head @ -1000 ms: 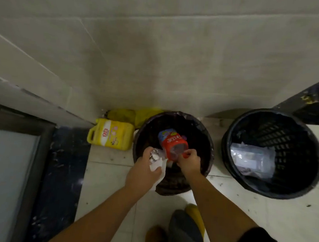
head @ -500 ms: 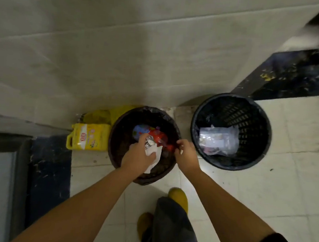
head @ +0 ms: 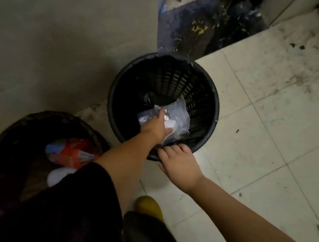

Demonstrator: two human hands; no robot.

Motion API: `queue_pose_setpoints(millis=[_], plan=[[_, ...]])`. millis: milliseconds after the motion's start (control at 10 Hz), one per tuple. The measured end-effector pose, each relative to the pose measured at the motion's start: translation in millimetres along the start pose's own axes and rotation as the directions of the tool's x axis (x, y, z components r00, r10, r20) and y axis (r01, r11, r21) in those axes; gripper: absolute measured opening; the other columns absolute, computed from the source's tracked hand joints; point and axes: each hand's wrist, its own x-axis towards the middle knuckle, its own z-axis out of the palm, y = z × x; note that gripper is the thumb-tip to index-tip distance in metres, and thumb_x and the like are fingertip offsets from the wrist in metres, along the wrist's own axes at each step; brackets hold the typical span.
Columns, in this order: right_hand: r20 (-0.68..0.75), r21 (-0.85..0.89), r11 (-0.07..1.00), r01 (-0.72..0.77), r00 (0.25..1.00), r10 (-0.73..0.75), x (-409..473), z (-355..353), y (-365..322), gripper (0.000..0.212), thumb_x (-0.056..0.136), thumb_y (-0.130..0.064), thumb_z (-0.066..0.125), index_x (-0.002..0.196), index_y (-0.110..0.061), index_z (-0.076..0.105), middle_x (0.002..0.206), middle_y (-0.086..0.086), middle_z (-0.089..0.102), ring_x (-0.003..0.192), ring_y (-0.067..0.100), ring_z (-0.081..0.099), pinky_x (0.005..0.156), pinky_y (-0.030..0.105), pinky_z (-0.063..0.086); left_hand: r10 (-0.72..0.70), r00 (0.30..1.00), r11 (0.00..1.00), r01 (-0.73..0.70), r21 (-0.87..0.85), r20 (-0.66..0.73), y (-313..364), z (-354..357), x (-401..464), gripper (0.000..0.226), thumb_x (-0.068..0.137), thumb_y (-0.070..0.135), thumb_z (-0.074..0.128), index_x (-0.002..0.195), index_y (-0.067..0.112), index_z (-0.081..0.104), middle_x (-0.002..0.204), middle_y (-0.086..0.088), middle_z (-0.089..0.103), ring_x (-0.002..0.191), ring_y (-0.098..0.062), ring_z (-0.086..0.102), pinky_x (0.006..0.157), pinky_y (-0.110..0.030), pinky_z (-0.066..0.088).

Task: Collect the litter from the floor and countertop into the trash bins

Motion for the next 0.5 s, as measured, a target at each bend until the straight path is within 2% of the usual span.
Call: queue_pose_setpoints(millis=[100, 200, 300, 400, 500], plan=[[-0.039, 0.008, 1.000, 0.020, 0.999, -0.020, -1.2, 2.8, 0.4, 0.033, 0.088, -0.038, 0.042, 0.099, -0.019, 0.067, 0.088, -0.002, 0.072, 0.079, 0.020, 0.067, 0.076, 0.030, 0.052, -0.052, 0.993, 0.991, 0.038, 0.128, 0.102, -3.0, 19.2, 9.3, 0.100, 0.081, 0.059, 0.058, 0.150, 0.030, -0.008, 0.159, -0.013, 0.013, 0.144, -0.034, 0.016, 0.113, -0.050, 0.024], [0.161, 0.059, 0.998, -0.002, 0.987, -0.007, 2.0, -11.3, 0.7, 0.040, 0.095, -0.038, 0.037, 0.124, -0.015, 0.051, 0.120, 0.007, 0.062, 0.111, 0.027, 0.058, 0.103, 0.041, 0.038, -0.035, 0.997, 0.991, 0.026, 0.134, 0.069, -5.4, -5.1, -6.6, 0.098, 0.080, 0.059, 0.057, 0.150, 0.032, -0.006, 0.159, -0.012, 0.009, 0.145, -0.033, 0.011, 0.113, -0.053, 0.023], [0.299, 0.127, 0.987, -0.103, 0.952, 0.061, -3.1, -42.5, -3.8, 0.051, 0.096, -0.039, 0.039, 0.141, -0.016, 0.029, 0.142, 0.012, 0.041, 0.134, 0.029, 0.036, 0.118, 0.052, 0.014, 0.021, 1.000, 0.992, -0.023, 0.121, 0.020, -11.4, -54.5, -45.6, 0.092, 0.085, 0.052, 0.056, 0.151, 0.026, -0.001, 0.155, -0.015, 0.021, 0.141, -0.035, 0.023, 0.110, -0.051, 0.032], [0.300, 0.164, 0.964, -0.208, 0.942, 0.153, -13.3, -101.7, -11.4, 0.051, 0.095, -0.041, 0.038, 0.140, -0.017, 0.031, 0.141, 0.010, 0.043, 0.133, 0.027, 0.036, 0.117, 0.052, 0.014, 0.030, 0.999, 0.998, -0.029, 0.059, -0.015, -16.0, -120.7, -100.9, 0.085, 0.090, 0.043, 0.053, 0.152, 0.021, 0.000, 0.150, -0.019, 0.029, 0.135, -0.037, 0.033, 0.107, -0.046, 0.037], [0.301, 0.197, 0.939, -0.282, 0.929, 0.216, -43.3, -171.6, -24.6, 0.049, 0.096, -0.042, 0.037, 0.139, -0.020, 0.032, 0.141, 0.007, 0.043, 0.132, 0.025, 0.037, 0.116, 0.049, 0.018, 0.035, 0.999, 0.999, -0.035, 0.017, 0.019, -16.3, -162.3, -183.3, 0.078, 0.092, 0.037, 0.051, 0.152, 0.017, 0.005, 0.143, -0.022, 0.042, 0.126, -0.036, 0.047, 0.102, -0.042, 0.044]])
